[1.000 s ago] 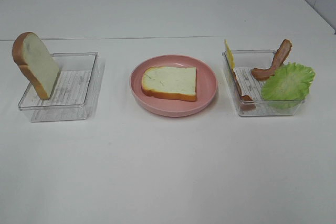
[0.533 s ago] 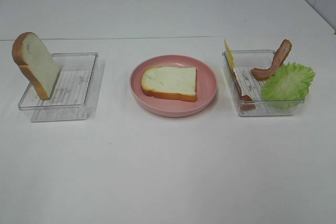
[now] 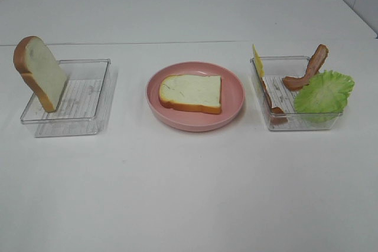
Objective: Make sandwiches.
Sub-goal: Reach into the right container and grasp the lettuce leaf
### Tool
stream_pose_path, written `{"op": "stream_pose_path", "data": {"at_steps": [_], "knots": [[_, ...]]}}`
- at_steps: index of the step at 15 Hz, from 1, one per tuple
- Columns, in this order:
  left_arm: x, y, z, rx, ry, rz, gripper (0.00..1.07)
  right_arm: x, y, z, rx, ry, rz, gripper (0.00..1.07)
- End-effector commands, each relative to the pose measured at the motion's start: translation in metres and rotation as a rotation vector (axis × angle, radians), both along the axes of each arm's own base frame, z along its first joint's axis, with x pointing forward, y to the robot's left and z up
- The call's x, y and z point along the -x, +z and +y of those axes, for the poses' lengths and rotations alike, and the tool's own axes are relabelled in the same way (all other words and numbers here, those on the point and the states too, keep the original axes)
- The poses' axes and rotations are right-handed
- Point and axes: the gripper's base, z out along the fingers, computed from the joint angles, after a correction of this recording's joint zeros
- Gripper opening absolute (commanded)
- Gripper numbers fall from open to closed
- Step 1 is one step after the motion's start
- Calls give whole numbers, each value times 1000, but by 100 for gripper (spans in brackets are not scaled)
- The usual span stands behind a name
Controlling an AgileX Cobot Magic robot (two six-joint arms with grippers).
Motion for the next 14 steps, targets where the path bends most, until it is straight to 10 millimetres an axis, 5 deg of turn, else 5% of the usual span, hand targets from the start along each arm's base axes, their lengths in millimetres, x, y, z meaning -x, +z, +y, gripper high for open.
{"op": "stream_pose_path", "data": {"at_steps": [1,4,8,14], "knots": [[3,0,0,-1,2,-27,101,3,0,0,6,2,-34,99],[3,0,0,-1,2,-27,101,-1,7,-1,10,-8,-48,99],[2,0,0,-1,2,-21,101,-30,23,-1,-11,-49,-106,99],[2,0,0,-1,2,-21,101,-121,25,5,-41,-67,168,99]]}}
